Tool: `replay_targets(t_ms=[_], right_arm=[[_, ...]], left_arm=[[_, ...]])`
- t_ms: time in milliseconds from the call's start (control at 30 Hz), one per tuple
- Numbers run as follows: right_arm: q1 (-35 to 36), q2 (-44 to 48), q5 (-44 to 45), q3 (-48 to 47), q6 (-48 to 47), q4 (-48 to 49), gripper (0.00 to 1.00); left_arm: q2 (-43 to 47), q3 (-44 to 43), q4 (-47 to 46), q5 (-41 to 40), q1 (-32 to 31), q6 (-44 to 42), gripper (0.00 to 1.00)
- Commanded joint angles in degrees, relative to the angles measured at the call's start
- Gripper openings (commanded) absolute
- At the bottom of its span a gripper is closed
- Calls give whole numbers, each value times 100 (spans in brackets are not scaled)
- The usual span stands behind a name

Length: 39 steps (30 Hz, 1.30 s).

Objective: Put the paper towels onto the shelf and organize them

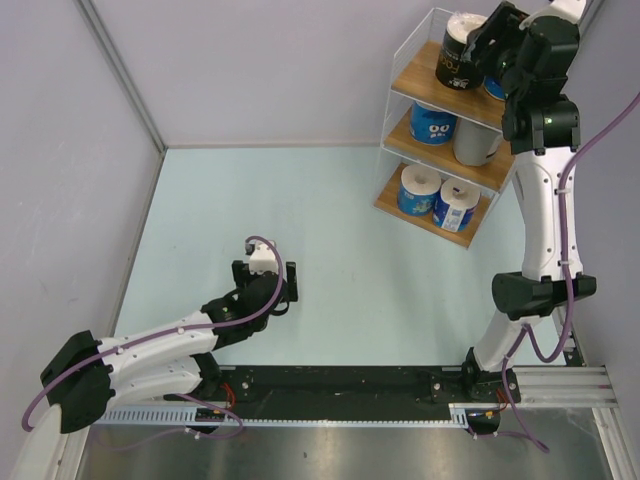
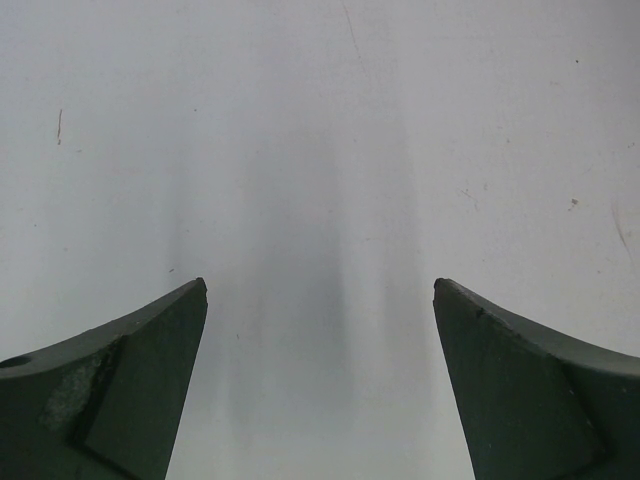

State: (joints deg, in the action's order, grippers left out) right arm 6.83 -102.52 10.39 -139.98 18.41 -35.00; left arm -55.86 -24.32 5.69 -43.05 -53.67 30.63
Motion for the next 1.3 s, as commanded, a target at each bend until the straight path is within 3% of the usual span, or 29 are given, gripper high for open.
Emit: replay_targets(t_ms=[0,200,433,533,767,933,1267], right_arm=[[-24,460,-344,364,13,467,72],[-41,1602,-748,1542,-48,1056,72],[-41,3517,-768,4193,-145,2049,73],[-41,4344,-557,4908,-241,2138,74],[-33,5768,-380,6315,108,1216,80],[-24,6559,-573,7554,557,654,100],[-24,8300,-898,8917,1006,-269,100]], left_arm=[[48,-3,-42,25,-30,83,100],[119,-3,19,16,-30,110,100],[207,-99,300,-133,-30,180,100],[172,-205,450,-292,-30,250,100],[-48,-574,845,-555,-21,399,100],[-241,-881,1275,-705,-30,487,100],[136,-733,1593,-934,-30,752,100]])
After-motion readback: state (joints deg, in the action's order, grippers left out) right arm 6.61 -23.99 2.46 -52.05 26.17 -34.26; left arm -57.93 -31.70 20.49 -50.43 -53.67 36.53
